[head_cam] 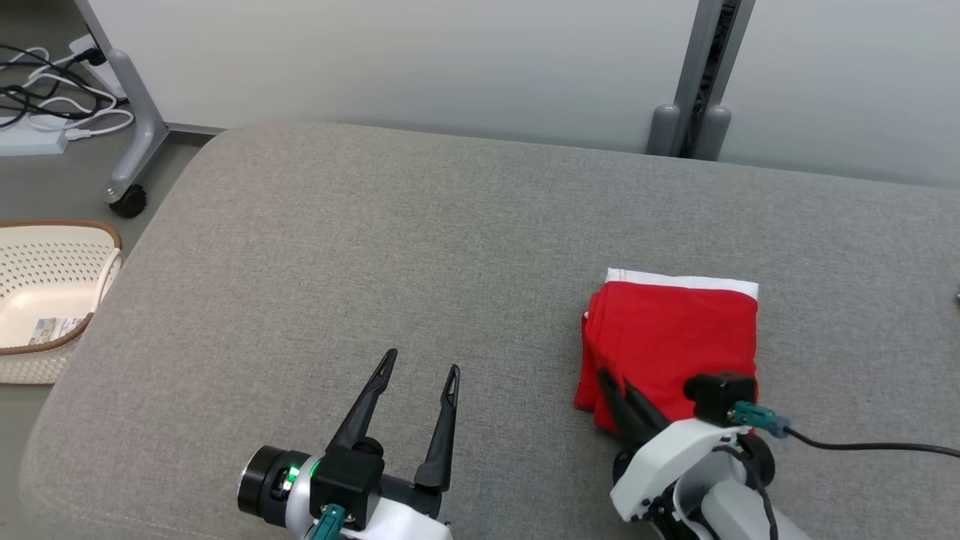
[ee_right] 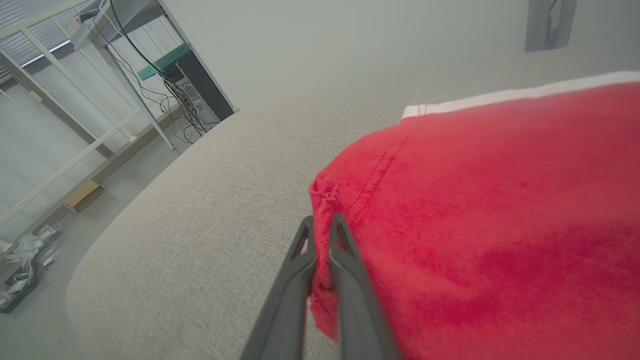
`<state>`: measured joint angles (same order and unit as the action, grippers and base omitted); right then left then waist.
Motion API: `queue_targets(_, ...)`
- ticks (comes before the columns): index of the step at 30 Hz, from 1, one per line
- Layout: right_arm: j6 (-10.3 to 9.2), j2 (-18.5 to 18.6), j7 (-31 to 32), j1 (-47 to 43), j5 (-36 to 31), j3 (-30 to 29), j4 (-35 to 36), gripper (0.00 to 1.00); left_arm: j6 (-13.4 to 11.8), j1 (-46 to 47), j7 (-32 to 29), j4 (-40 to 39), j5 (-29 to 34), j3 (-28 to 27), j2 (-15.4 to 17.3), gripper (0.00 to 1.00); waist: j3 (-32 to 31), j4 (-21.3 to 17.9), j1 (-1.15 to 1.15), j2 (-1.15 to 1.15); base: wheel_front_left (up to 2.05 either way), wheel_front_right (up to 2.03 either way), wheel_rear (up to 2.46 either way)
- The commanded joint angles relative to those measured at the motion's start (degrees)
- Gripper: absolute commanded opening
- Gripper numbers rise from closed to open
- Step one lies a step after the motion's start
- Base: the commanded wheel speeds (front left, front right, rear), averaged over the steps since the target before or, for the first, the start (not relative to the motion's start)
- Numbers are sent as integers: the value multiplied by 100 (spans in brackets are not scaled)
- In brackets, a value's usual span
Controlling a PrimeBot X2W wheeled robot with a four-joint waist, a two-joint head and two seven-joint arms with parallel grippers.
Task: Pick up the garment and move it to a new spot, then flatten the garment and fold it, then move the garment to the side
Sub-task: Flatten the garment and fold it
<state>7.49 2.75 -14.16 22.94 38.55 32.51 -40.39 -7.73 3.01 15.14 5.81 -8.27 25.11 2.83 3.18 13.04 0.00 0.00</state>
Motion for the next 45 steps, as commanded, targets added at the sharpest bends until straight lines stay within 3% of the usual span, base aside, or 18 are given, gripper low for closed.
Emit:
queue_targets(1,2,35,23,-75,78,65,19,86,-40,-20,1,1,-9,-23,19,100,-8,-16,0,0,0,0,0)
queue_targets(2,2,35,49,-98,142,138,46,100,-39,-32,1,3,-5,-34,20,100,-14,-36,0,0,0,0,0)
queue_targets(7,2,36,130,-222,525,503,293,100,-76,-54,1,21,10,-82,18,100,-37,-169,0,0,0,0,0)
queue_targets(13,3,40,-18,-93,512,437,468,100,-92,-85,1,31,2,-137,19,100,-43,-459,0,0,0,0,0)
queue_targets(21,2,77,-112,44,-222,-518,321,100,-194,-82,1,79,-142,-282,21,100,-69,-939,0,0,0,0,0)
queue_targets(29,2,131,-108,-244,-1392,-1691,715,100,-296,-148,1,242,-325,-473,20,100,-146,-1302,0,0,0,0,0)
queue_targets(34,2,136,-108,-611,-1870,-1827,1264,100,-348,-257,1,267,-432,-628,25,100,-245,-1451,0,0,0,0,0)
queue_targets(45,2,379,-105,-1470,-2170,-1887,2388,100,-436,-598,1,-105,-276,-1119,22,100,-445,-1533,0,0,0,0,0)
